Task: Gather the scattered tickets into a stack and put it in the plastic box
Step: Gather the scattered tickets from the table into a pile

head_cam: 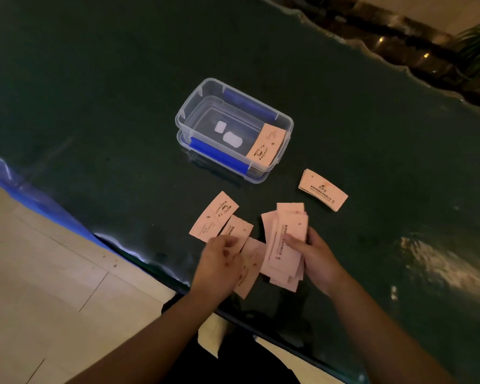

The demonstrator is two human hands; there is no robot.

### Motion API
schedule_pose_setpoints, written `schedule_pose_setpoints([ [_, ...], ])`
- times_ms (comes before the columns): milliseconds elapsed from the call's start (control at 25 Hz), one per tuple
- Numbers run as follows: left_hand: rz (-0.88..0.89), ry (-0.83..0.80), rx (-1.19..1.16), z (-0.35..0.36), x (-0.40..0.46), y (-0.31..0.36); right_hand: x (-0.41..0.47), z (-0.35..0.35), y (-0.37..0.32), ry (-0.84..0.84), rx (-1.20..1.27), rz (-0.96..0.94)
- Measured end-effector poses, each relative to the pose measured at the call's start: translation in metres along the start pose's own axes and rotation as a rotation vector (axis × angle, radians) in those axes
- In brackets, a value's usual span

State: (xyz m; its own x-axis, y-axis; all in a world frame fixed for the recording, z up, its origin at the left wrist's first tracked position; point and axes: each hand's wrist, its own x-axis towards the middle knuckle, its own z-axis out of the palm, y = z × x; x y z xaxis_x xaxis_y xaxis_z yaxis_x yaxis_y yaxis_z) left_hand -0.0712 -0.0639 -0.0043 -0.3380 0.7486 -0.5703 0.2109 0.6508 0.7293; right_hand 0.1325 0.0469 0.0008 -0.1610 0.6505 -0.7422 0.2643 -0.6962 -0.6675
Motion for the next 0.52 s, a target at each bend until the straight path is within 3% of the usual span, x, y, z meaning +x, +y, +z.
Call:
schedule_pose_setpoints([
  [160, 0.088, 0.133, 0.338, -0.021, 0.018, -0.025, -0.015, 0.006, 0.024, 0.027, 0.397, 0.095],
  [360, 0.087, 0.23, 0.592, -0.023, 0.032, -0.022, -0.029, 0.044, 0.049, 0.053, 0.566, 0.127],
  [520, 0.061, 0.286, 0.653, -0.032, 0.05, -0.013, -0.032, 0.053, 0.057, 0.085, 0.589, 0.142],
])
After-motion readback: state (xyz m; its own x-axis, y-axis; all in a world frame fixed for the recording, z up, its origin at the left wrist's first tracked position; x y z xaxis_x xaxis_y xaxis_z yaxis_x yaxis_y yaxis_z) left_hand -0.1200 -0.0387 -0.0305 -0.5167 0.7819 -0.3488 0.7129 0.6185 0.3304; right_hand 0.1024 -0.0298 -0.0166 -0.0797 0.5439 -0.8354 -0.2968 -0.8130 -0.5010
